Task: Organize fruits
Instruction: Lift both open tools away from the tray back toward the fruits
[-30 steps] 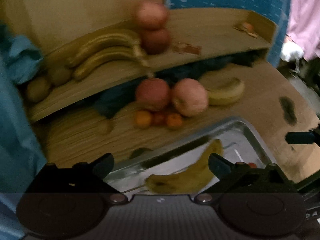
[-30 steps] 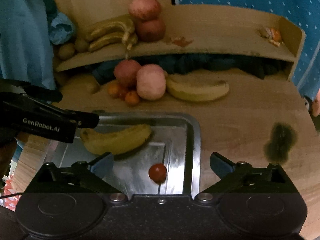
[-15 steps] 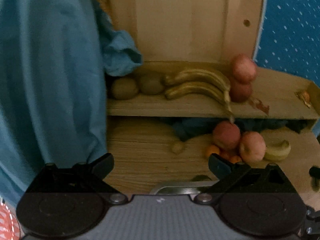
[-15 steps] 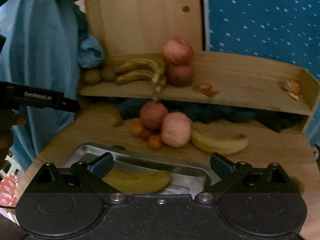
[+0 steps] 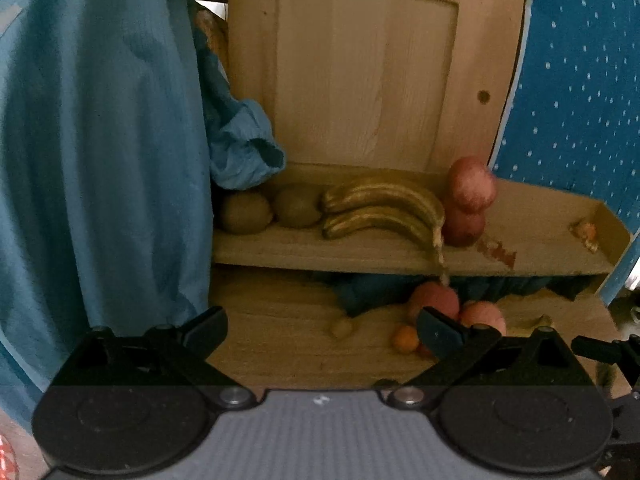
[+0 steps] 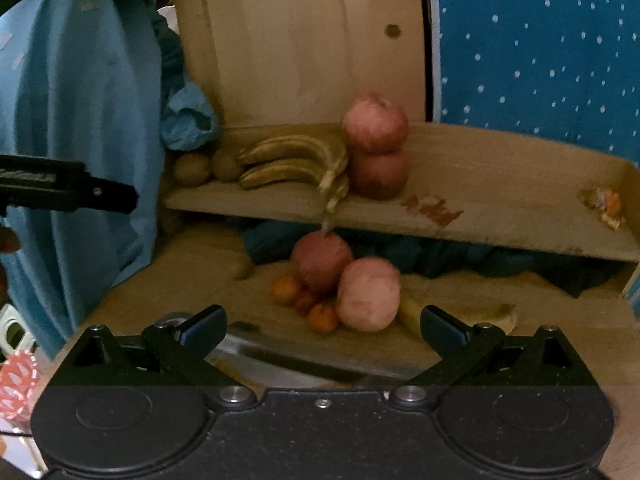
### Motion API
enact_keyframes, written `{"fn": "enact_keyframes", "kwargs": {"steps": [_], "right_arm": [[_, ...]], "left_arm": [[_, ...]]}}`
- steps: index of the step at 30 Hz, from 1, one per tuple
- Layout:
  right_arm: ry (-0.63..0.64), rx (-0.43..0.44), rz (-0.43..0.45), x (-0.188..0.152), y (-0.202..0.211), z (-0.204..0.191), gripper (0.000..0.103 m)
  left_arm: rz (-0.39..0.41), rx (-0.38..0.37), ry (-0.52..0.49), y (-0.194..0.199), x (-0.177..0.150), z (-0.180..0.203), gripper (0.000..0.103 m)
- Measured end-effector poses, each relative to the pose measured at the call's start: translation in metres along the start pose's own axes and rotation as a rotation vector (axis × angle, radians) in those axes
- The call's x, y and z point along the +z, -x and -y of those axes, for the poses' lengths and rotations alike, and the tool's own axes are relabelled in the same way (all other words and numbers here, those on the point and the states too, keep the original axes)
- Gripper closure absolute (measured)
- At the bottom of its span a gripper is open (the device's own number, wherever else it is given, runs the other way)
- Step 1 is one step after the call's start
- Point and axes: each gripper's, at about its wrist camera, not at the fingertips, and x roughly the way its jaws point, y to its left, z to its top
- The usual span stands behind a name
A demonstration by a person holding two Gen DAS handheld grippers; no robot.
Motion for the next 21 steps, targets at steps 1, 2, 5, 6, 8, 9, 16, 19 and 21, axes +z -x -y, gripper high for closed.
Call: {"fn": "enact_keyframes", "kwargs": {"steps": [1, 2, 5, 6, 8, 9, 16, 19, 21], "right_arm": [[0.004, -0.007, 0.003, 0.002, -0.001, 0.000, 0.001], [0.008, -0.011, 0.004, 0.003, -0.001, 0.001, 0.001], [0.026, -0.028, 0.012, 0.005, 0.000, -0.002, 0.001], [0.039, -0.033, 0.008, 0.004, 0.000, -0.004, 0.001], [0.048, -0.038, 0.000, 0.002, 0.000, -0.007, 0.001], [0.052, -0.036, -0.009, 0.001, 0.000, -0.008, 0.001], [0.032, -0.064, -0.079, -0.006, -0.010, -0.008, 0.001], [0.005, -0.062, -0.105, -0.008, -0.015, -0.005, 0.001], [-0.010, -0.056, -0.128, -0.009, -0.019, -0.004, 0.001]], "left_arm": [[0.007, 0.002, 0.010, 0.000, 0.000, -0.001, 0.000], [0.017, 0.008, 0.029, -0.001, 0.000, -0.003, 0.000], [0.043, 0.023, 0.130, -0.006, -0.002, -0.010, 0.000], [0.046, 0.027, 0.174, -0.009, -0.003, -0.012, 0.000], [0.042, 0.039, 0.238, -0.014, -0.005, -0.017, 0.000], [0.036, 0.047, 0.258, -0.018, -0.006, -0.019, 0.000], [-0.054, 0.110, 0.123, -0.047, -0.011, -0.009, 0.000], [-0.131, 0.114, -0.004, -0.064, -0.017, 0.003, 0.000], [-0.171, 0.097, -0.047, -0.072, -0.022, 0.008, 0.000]]}}
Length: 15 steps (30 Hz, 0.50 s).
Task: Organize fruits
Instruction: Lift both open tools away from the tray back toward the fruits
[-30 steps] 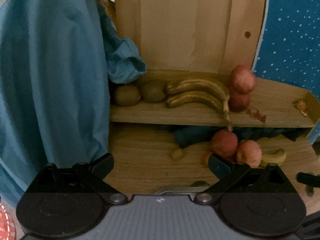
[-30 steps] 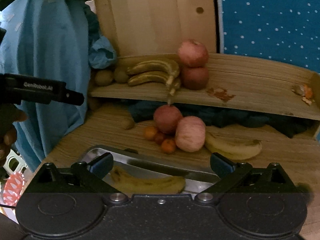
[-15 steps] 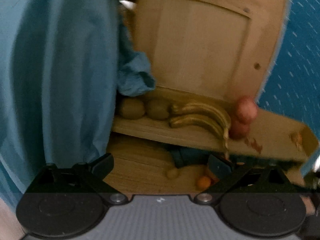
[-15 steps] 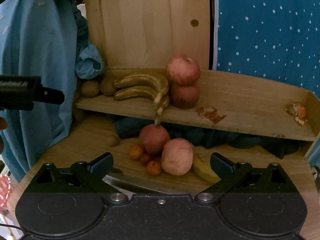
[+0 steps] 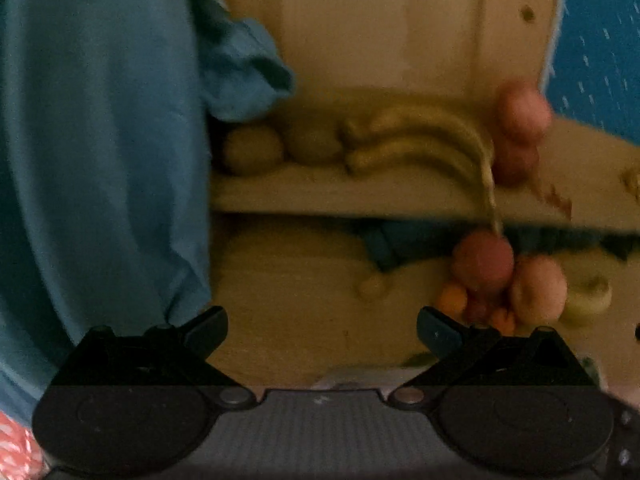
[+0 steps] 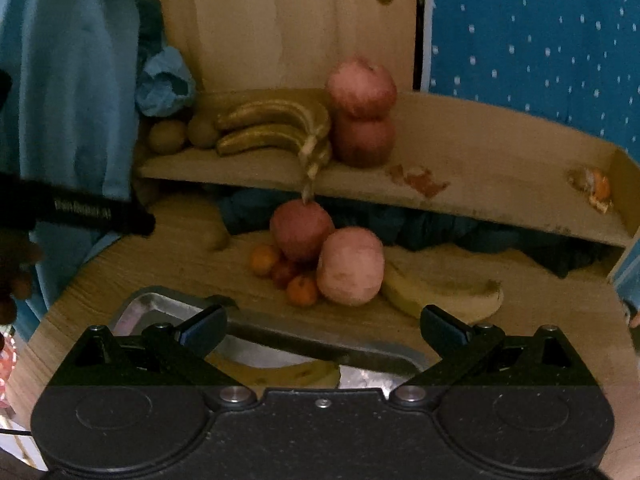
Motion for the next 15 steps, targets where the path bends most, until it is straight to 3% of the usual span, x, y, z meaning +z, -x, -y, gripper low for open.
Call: {"fn": "enact_keyframes", "kwargs": {"steps": [4, 15], "right_arm": [[-0.011, -0.001, -0.036, -0.001, -0.008, -0.001, 0.001], [-0.039, -0.009, -0.100, -0.002, -0.026, 0.001, 0.001]], "left_arm": [[-0.044, -0.033, -0.023, -0.012, 0.000, 0.004, 0.000], [-0.111, -0.036, -0.095, -0.041, 0.004, 0.007, 0.000]]}}
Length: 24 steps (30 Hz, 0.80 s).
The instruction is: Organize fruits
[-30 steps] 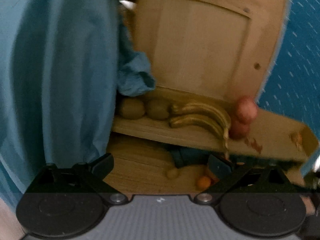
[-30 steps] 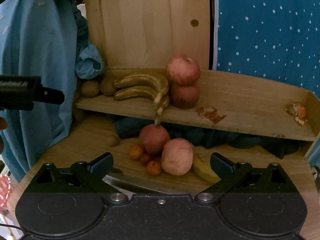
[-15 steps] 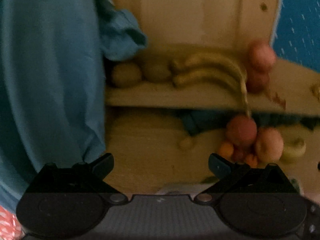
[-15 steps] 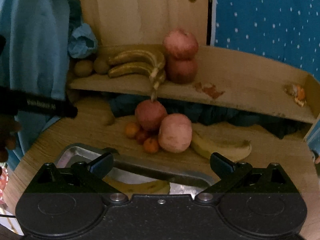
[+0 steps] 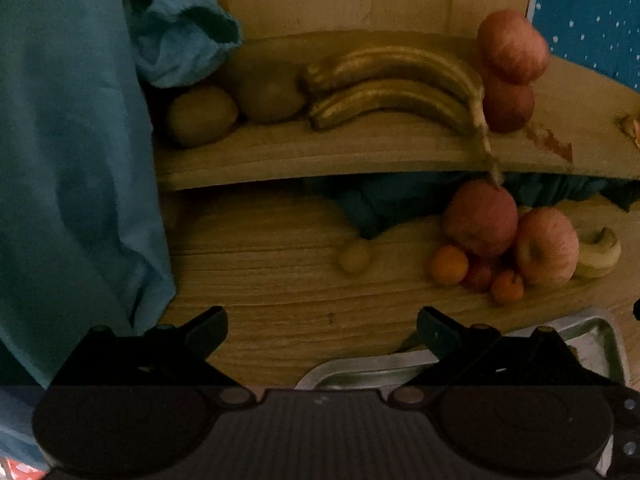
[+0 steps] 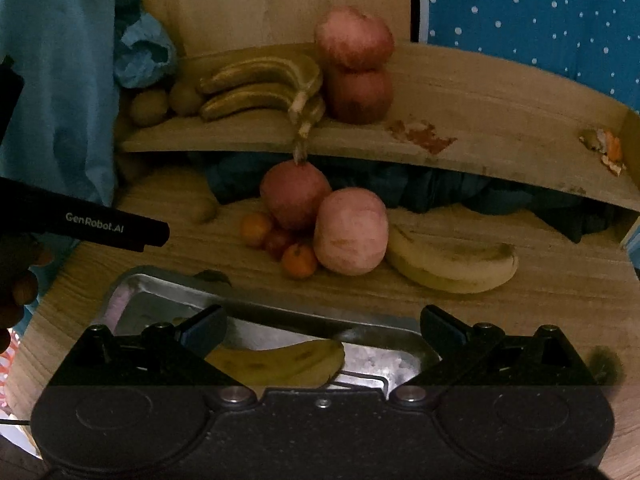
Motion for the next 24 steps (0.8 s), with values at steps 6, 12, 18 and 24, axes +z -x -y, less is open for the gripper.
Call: {"fn": "enact_keyframes", "kwargs": {"steps": [6, 12, 18, 24], "right_arm": [[-0.009, 0.029, -0.038, 0.003, -0.012, -0.003, 0.001], [-0.045, 0.056, -0.060, 0.011, -0.028, -0.007, 0.006], [-0.088, 0.079, -0.087, 0.019, -0.045, -0.012, 0.013], [-0.089, 0.102, -0.093, 0.023, -0.054, -0.018, 0.017]], "left_arm": [[-0.036, 0.015, -0.015, -0.016, 0.006, -0.006, 0.000], [-0.042, 0.019, -0.042, -0.029, 0.015, -0.009, 0.000], [-0.044, 0.016, -0.086, -0.042, 0.025, -0.009, 0.000], [-0.041, -0.009, -0.119, -0.049, 0.032, -0.005, 0.000]]}}
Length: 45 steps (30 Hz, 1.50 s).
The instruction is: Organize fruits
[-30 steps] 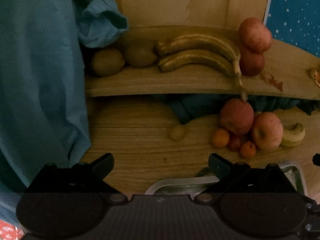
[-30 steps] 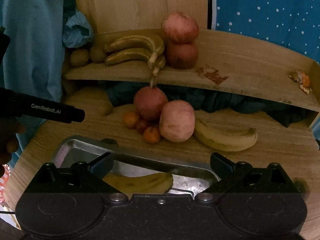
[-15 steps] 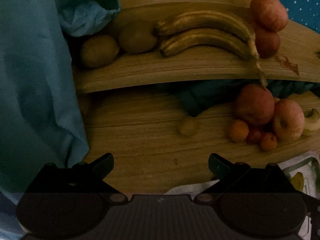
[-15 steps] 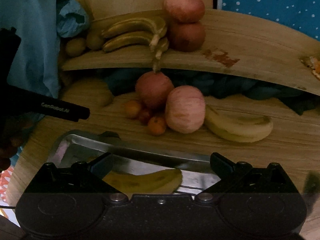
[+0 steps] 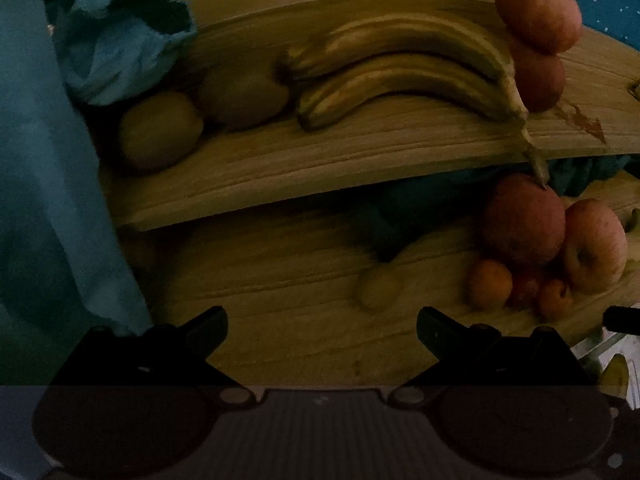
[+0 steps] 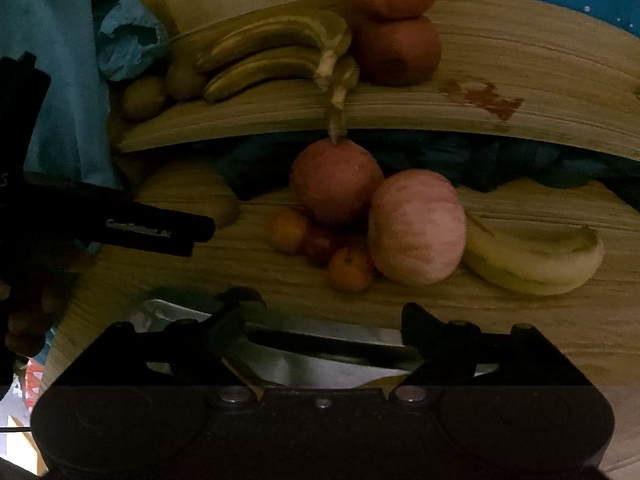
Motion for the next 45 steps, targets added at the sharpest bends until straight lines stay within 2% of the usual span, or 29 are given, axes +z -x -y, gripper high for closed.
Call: {"fn": "enact_keyframes", "kwargs": {"steps": [5, 8, 16, 18, 20, 34, 41, 45], "right_arm": [[-0.024, -0.010, 0.001, 0.002, -0.005, 0.000, 0.017], [-0.042, -0.018, -0.005, 0.004, -0.010, 0.002, 0.021], [-0.091, -0.053, 0.017, 0.009, -0.019, 0.003, 0.049], [-0.105, -0.060, 0.020, 0.009, -0.021, 0.004, 0.053], [-0.112, -0.061, 0.024, 0.010, -0.022, 0.004, 0.054], [-0.102, -0.083, 0.037, 0.011, -0.027, -0.004, 0.060], [-0.109, -0.082, 0.049, 0.007, -0.027, -0.004, 0.061], [-0.110, -0.094, 0.053, 0.006, -0.025, -0.003, 0.071]], "left_arm": [[-0.001, -0.004, -0.015, -0.006, 0.003, 0.003, 0.000], [-0.004, -0.009, -0.021, -0.012, 0.004, 0.003, 0.001], [0.012, -0.036, -0.032, -0.018, 0.009, 0.008, 0.011], [0.015, -0.046, -0.035, -0.019, 0.010, 0.009, 0.014], [0.016, -0.056, -0.040, -0.019, 0.010, 0.010, 0.021], [-0.003, -0.070, -0.052, -0.025, 0.009, 0.018, 0.041], [0.003, -0.070, -0.054, -0.024, 0.005, 0.014, 0.044], [0.009, -0.073, -0.056, -0.023, 0.005, 0.025, 0.054]]}}
